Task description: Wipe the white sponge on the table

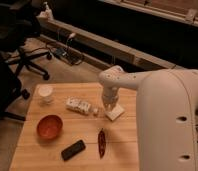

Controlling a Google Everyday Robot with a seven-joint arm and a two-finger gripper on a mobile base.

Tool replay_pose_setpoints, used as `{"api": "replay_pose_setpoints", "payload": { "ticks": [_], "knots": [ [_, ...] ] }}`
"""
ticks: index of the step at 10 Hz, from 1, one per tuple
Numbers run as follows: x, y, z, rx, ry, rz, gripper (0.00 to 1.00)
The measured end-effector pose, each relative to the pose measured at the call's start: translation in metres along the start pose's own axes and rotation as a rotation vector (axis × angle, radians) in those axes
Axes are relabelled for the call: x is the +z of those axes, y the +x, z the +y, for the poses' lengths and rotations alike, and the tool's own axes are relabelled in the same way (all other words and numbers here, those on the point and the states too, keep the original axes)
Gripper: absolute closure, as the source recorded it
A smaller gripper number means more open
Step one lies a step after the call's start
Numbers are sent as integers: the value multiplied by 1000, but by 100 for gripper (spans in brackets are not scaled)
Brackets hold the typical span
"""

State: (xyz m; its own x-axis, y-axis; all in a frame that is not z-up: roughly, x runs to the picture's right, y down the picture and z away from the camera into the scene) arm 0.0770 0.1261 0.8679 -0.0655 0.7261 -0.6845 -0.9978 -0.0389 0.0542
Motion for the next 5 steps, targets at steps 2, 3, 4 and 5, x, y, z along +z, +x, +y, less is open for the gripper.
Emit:
{"api": "replay_pose_setpoints", "payload": {
  "ticks": [2,3,4,5],
  "knots": [
    [3,4,7,-12,4,11,28],
    [4,5,9,-14,3,13,23],
    [6,7,10,-16,4,17,20],
    [7,9,11,-16,6,22,20]
  ]
}}
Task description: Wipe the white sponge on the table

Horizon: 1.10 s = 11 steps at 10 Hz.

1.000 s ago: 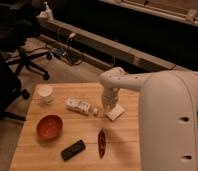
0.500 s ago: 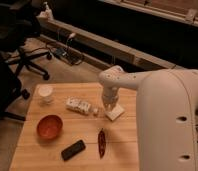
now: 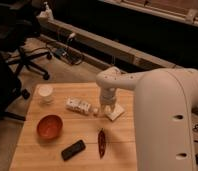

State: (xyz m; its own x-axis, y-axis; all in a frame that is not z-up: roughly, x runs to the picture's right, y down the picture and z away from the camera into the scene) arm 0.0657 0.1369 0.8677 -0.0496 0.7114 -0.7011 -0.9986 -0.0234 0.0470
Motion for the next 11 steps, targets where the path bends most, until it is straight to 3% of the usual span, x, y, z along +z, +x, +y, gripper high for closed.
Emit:
{"api": "replay_pose_setpoints", "payload": {
  "ticks": [8,9,11],
  "knots": [
    [11,4,-10,25,9,14,20],
    [12,3,-12,27,10,14,25],
    [13,1,-15,34,14,12,47]
  ]
}}
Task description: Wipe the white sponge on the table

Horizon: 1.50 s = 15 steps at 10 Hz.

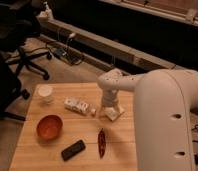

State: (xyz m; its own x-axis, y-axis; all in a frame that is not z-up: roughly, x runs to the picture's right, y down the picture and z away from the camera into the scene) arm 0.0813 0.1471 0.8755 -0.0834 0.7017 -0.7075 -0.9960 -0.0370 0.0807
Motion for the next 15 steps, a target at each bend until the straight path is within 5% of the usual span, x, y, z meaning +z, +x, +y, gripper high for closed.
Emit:
{"api": "replay_pose_setpoints", "payload": {
  "ticks": [4,15],
  "knots": [
    [3,-1,-6,2,13,9,80],
    [21,-23,-3,-60,35,27,82]
  ]
}}
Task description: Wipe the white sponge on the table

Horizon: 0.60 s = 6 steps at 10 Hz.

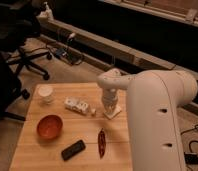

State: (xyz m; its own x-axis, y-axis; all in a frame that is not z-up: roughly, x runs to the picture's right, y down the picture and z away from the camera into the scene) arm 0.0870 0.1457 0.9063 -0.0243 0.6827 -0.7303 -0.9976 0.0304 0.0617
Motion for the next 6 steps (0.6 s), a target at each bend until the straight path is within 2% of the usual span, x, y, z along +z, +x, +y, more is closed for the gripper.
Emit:
{"api": "replay_pose_setpoints", "payload": {
  "ticks": [2,6],
  "knots": [
    [3,-12,-1,-18,-3,-9,82],
    [-4,-52,-5,-89,3,-58,82]
  ]
}}
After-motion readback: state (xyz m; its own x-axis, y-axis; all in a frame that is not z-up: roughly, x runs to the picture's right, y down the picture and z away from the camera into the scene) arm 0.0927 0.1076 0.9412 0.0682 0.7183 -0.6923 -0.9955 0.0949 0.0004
